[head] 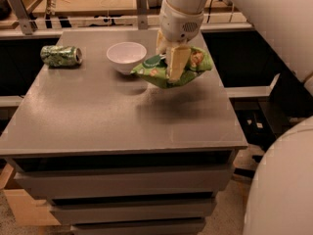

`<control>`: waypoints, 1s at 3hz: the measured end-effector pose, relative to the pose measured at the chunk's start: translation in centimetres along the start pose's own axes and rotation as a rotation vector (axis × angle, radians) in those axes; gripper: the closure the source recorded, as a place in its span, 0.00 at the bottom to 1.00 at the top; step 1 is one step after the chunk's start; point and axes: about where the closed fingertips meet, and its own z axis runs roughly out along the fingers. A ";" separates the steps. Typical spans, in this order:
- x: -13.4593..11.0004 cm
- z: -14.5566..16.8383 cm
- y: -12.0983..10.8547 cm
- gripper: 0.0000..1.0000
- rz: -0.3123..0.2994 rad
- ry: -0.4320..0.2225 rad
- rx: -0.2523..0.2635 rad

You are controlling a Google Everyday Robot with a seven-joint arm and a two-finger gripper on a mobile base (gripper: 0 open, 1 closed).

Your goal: Pick green rice chip bag from white bowl and place on counter

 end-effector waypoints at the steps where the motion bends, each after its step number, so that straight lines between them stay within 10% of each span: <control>1: -0.1 1.5 1.4 1.00 0.024 -0.014 -0.046; 3: 0.0 3.9 3.7 1.00 0.099 -0.051 -0.091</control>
Offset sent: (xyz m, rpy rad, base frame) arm -0.0466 -0.0108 -0.0464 -0.0136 0.1823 -0.0697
